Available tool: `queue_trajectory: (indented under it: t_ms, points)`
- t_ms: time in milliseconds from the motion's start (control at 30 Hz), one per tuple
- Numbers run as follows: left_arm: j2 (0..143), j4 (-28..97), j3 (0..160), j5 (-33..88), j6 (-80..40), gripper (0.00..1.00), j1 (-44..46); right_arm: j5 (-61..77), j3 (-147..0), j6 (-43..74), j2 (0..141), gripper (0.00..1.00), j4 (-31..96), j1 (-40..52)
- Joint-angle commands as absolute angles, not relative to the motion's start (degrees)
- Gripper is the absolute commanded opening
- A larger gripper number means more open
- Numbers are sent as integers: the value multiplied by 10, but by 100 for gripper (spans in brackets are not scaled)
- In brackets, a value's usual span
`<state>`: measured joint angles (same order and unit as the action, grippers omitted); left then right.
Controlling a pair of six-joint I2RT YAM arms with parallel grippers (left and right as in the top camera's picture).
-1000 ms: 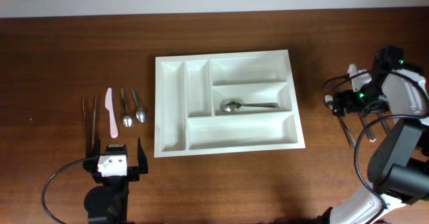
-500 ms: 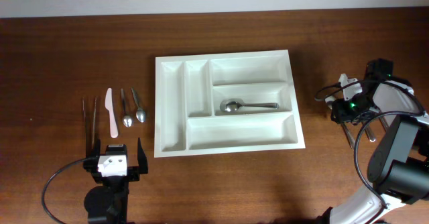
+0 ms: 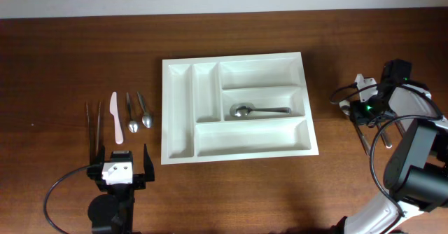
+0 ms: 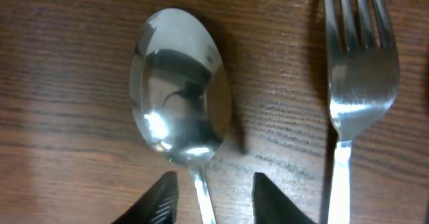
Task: Pack container
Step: 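Grasp the second large spoon with the right gripper, then carry the spoon into the middle compartment and release it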
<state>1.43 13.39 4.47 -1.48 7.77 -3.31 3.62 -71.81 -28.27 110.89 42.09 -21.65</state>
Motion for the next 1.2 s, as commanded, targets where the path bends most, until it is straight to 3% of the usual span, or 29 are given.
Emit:
queue_trajectory:
  t_ms: [0, 233, 367, 500, 667, 900, 1167]
  points:
    - [10, 131, 41, -8, 87, 99, -30, 27, -714, -283, 1133, 32, 419, -214]
    - [10, 131, 41, -8, 87, 99, -30, 32, -714, -283, 1148, 33, 418, -214]
    - [10, 131, 41, -8, 87, 99, -30, 34, -714, -280, 1148, 14, 418, -213]
    - [10, 131, 41, -8, 87, 99, -30, 34, -730, -262, 1147, 4, 434, -204]
    - [10, 131, 41, -8, 87, 99, -30, 31, -813, -260, 1145, 4, 499, -177]
    - [10, 131, 41, -8, 87, 99, -30, 37, -1044, -269, 1143, 4, 624, -113]
    - [10, 131, 41, -8, 87, 99, -30, 110, -1171, -479, 1142, 4, 678, 10]
